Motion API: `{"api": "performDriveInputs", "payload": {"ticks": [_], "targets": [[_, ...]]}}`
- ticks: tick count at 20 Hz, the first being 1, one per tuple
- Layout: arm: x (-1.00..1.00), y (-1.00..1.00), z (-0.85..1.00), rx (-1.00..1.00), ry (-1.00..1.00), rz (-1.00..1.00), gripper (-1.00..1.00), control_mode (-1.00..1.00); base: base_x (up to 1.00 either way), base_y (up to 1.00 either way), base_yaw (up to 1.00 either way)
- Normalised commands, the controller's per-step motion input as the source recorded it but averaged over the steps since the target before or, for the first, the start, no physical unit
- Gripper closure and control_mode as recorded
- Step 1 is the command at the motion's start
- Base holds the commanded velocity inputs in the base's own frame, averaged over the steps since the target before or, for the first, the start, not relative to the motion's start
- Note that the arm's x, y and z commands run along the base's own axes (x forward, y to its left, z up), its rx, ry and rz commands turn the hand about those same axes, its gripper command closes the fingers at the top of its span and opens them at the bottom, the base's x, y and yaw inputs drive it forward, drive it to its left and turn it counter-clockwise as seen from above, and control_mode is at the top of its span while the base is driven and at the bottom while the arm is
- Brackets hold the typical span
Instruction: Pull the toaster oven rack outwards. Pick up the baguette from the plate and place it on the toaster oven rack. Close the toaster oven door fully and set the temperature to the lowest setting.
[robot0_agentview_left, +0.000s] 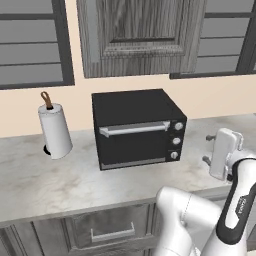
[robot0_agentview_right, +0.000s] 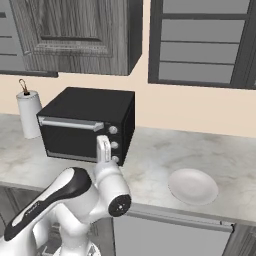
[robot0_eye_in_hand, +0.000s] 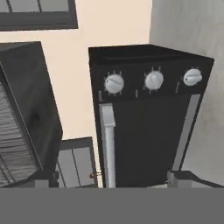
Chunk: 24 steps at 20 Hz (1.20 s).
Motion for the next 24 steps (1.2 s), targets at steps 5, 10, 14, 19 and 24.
{"api": "performDriveInputs", "payload": {"ticks": [5, 10, 14, 19, 24], "targets": [[0.00, 0.10, -0.04, -0.10, 0.00, 0.05, -1.00, -1.00, 0.00, 0.00, 0.00], [0.03, 0.39, 0.00, -0.44, -0.03, 0.14, -1.00, -1.00, 0.00, 0.00, 0.00], [0.16, 0.16, 0.00, -0.42, 0.02, 0.21, -1.00, -1.00, 0.00, 0.00, 0.00], [0.17, 0.13, -0.09, -0.22, 0.04, 0.05, -1.00, -1.00, 0.00, 0.00, 0.00], [0.11, 0.00, 0.00, -0.05, 0.00, 0.00, -1.00, -1.00, 0.00, 0.00, 0.00]]}}
